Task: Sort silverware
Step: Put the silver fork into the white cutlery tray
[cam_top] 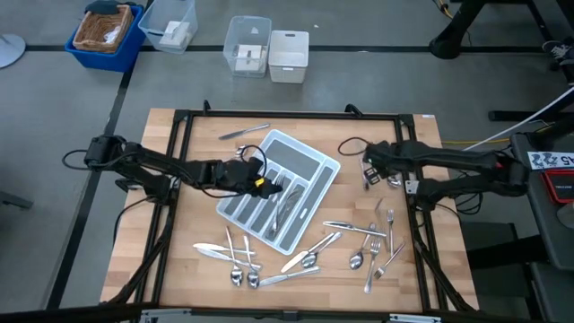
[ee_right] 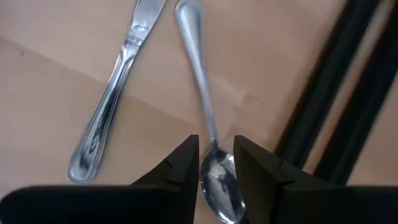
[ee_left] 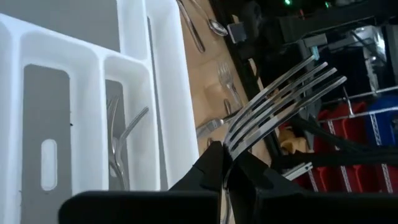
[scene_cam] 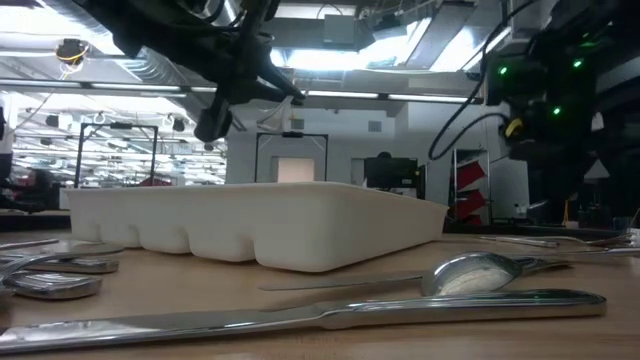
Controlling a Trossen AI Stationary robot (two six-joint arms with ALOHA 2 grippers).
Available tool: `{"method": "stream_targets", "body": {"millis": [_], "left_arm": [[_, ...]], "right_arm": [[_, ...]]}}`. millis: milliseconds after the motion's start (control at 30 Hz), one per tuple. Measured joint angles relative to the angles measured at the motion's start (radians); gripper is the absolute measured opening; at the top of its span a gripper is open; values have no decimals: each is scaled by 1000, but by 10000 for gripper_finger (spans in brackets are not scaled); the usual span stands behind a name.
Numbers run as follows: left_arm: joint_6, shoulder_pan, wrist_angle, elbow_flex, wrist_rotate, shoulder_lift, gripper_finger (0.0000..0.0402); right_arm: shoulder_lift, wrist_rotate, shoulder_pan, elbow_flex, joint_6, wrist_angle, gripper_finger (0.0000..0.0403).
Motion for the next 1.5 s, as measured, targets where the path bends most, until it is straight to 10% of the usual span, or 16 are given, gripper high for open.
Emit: {"method": "stream_targets", "body": {"millis": [400,1067,1500], "left_arm": [[30,1,-14,0,2,0,4],[112,1,-15,0,2,0,2],[217,-4,-15,1,2,139,6]], "right_arm": [[127,-175,-225,0,-282,97,104],[410,-240,-278,10,-408,137,103],[415,-258,-277,9,-407,141,12]]}}
